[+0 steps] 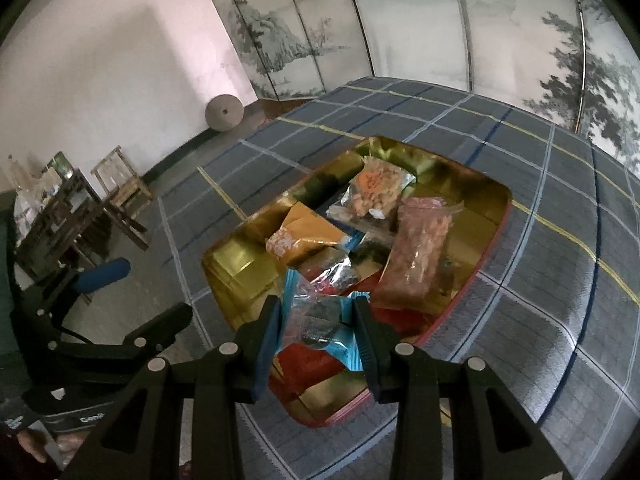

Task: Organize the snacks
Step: 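Carry the blue-wrapped candy into the gold tin and open the right gripper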

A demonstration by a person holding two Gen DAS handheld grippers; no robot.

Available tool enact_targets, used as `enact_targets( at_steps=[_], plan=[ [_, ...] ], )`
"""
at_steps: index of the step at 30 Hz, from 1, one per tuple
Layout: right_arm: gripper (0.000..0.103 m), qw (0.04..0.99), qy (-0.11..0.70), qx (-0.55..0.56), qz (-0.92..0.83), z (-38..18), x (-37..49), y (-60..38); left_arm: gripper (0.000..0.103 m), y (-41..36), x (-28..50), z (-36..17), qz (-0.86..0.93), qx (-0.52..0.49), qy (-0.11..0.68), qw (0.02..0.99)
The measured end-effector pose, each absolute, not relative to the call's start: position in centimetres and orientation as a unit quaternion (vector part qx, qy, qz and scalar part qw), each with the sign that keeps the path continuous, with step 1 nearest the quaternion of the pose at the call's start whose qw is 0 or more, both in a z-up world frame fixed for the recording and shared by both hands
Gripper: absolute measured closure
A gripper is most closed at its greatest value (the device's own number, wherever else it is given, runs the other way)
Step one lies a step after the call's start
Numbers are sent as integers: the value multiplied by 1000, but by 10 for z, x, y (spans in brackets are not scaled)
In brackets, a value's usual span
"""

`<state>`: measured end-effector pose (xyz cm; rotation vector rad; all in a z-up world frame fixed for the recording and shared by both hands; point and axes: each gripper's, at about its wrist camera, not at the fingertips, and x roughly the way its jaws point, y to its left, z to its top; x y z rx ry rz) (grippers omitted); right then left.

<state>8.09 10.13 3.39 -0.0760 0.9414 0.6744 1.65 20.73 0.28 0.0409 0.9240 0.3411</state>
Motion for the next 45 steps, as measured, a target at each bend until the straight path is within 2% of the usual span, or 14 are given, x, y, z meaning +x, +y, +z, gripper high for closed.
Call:
enact_targets(
  at_steps=[45],
  plan=[
    [64,832,462,-58,302,10,89,116,20,218,29,-16,141,-7,468,873]
  ],
)
